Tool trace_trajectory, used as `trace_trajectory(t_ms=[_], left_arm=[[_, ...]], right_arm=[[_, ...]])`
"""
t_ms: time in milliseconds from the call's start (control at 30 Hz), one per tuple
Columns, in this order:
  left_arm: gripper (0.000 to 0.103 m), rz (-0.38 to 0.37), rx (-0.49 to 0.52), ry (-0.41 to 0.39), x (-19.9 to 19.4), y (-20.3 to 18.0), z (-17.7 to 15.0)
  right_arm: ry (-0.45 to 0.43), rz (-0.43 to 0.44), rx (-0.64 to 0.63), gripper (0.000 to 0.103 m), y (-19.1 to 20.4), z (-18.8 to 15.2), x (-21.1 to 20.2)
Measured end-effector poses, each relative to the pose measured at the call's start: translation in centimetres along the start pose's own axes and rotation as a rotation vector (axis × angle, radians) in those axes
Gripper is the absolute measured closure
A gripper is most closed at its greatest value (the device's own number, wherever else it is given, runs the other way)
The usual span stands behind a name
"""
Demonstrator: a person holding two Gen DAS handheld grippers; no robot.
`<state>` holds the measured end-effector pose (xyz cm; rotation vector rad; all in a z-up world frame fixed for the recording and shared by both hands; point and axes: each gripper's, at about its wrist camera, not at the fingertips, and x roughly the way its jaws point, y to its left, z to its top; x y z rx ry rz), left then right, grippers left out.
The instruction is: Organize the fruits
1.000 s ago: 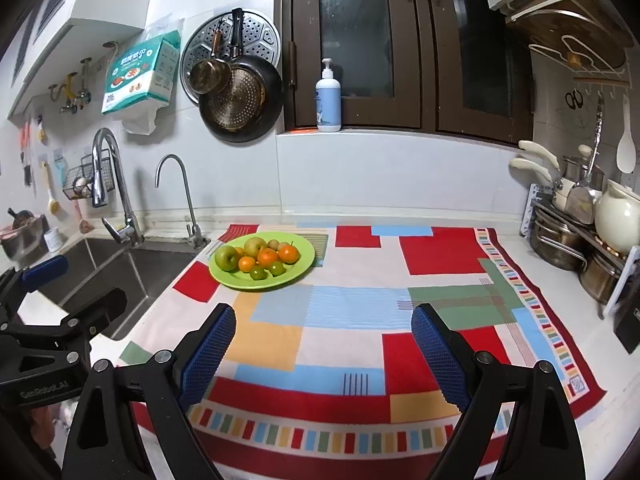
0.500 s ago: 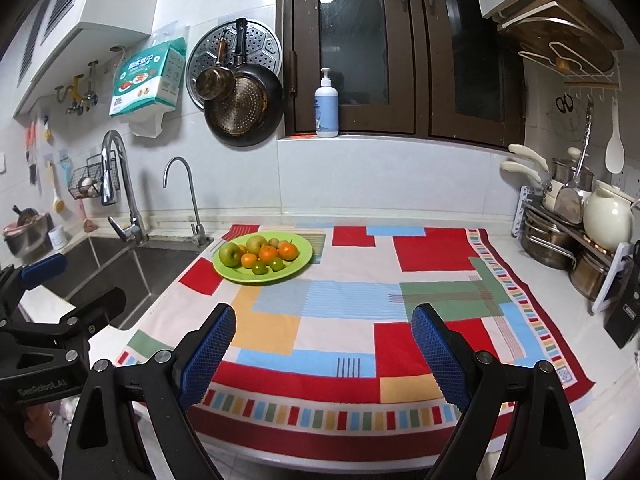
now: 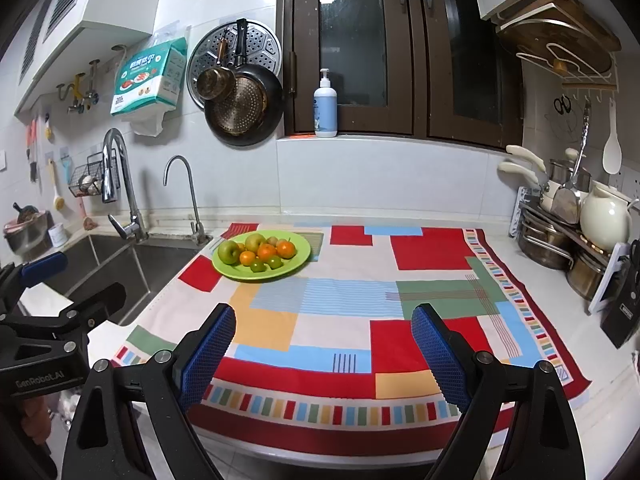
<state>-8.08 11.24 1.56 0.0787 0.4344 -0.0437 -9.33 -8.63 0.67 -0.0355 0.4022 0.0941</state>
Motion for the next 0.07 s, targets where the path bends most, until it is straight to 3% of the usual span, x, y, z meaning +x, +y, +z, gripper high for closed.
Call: trace_trajectory(t_ms=[67], left_arm=[[0.0,0.002,0.001,0.007,0.34,-0.04,0.04]], right_arm=[[0.004,0.0,0.001,0.013,-0.12,-0.02,0.19]])
